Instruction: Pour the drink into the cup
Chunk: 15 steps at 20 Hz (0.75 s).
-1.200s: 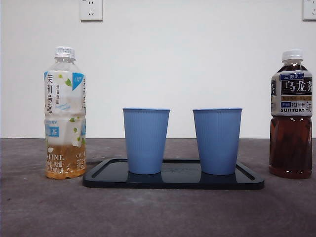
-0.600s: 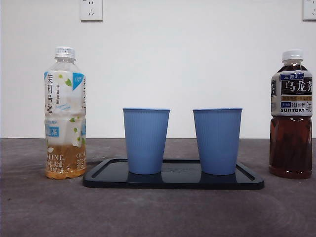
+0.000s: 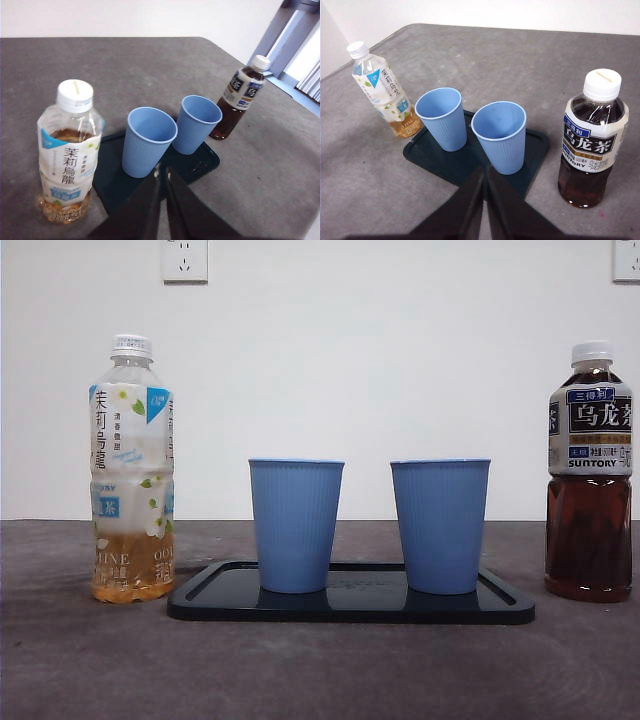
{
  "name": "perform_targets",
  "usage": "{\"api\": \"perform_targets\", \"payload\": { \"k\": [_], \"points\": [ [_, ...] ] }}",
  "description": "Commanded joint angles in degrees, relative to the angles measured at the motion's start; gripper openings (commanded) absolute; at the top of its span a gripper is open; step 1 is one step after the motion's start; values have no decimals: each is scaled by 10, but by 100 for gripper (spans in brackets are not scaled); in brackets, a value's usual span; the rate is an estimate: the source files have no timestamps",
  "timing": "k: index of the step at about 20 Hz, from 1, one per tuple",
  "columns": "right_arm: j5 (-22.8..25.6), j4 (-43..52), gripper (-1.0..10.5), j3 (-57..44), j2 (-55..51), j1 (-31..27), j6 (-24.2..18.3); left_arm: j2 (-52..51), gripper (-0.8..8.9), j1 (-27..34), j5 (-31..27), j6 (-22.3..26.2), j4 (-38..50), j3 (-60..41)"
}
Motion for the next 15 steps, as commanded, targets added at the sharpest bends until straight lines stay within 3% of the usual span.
{"api": "perform_targets", "payload": {
  "k": [1, 3, 7, 9, 15],
  "points": [
    [9, 5, 59, 9, 2, 2, -10, 3, 41, -2, 4, 15, 6, 10],
    [9, 5, 170, 9, 2, 2, -10, 3, 109, -2, 4, 17, 6, 10],
    [9, 5, 441, 9, 2, 2, -5, 3, 376, -2, 3, 17, 6, 10],
    [9, 5, 496, 9, 2, 2, -4, 3, 473, -2, 2, 17, 6, 10],
    [9, 5, 500, 9, 2, 2, 3, 3, 507, -2, 2, 17, 6, 10]
  ]
}}
